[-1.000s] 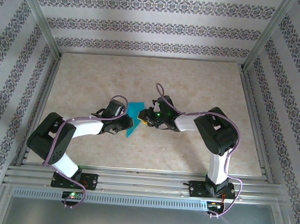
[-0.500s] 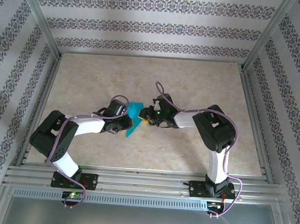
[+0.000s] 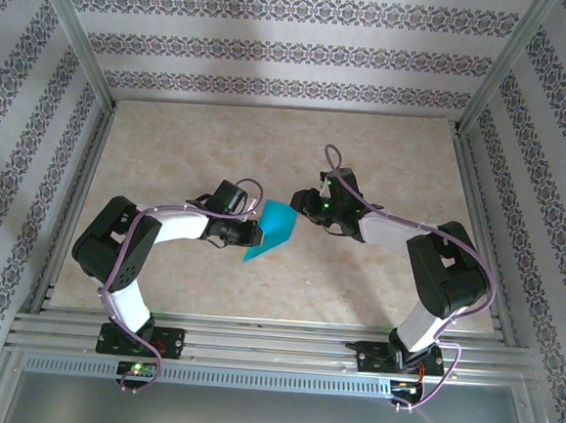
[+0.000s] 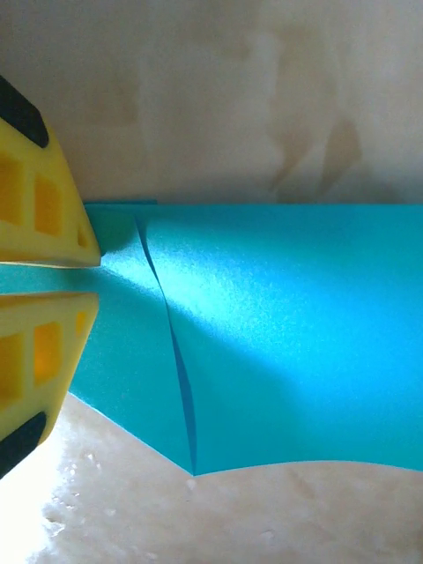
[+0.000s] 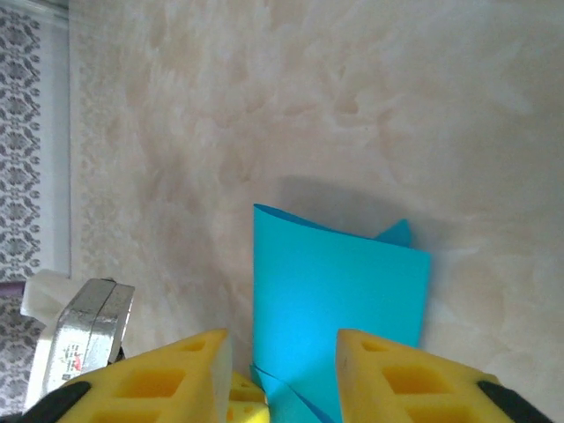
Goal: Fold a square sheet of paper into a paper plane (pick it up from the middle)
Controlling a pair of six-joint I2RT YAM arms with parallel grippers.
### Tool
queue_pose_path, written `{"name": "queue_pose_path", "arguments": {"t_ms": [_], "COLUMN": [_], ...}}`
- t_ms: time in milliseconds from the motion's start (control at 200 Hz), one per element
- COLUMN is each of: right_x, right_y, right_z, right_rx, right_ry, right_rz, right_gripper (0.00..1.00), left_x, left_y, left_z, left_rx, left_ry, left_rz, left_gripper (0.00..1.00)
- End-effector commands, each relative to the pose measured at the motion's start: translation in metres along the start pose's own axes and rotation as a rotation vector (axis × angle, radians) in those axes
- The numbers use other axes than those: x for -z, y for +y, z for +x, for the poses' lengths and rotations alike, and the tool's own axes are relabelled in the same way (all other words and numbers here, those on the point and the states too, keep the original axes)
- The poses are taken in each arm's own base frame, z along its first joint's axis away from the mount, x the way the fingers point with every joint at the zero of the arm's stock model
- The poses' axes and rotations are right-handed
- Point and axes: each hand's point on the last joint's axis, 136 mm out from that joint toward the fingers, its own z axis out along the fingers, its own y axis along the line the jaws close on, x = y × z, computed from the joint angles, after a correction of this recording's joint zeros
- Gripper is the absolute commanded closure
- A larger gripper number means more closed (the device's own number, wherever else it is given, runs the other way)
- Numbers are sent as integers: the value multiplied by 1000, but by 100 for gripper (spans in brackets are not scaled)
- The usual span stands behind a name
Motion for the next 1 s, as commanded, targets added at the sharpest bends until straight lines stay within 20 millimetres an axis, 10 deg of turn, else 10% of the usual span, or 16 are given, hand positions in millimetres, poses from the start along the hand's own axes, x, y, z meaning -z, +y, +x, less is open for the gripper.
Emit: {"name": "queue_pose_path", "arguments": {"t_ms": [0, 395, 655, 994], "right_x": [-12, -67, -81, -82], "right_y": [3, 22, -8, -38], "right_z": [15, 36, 42, 48], "right_rx": [45, 19, -63, -124], "right_ry": [76, 222, 244, 264], "right_rz": [-4, -74, 5, 123], "right_gripper": [68, 81, 83, 83], "left_x": [-6, -9, -1, 47], "left_y": [-7, -4, -6, -40], "left_z": [24, 24, 14, 3], "left_rx": [-85, -112, -102, -346], "left_ry": [112, 125, 59, -175], "left_rz": [50, 39, 25, 16], "left_gripper": [84, 84, 82, 51]}}
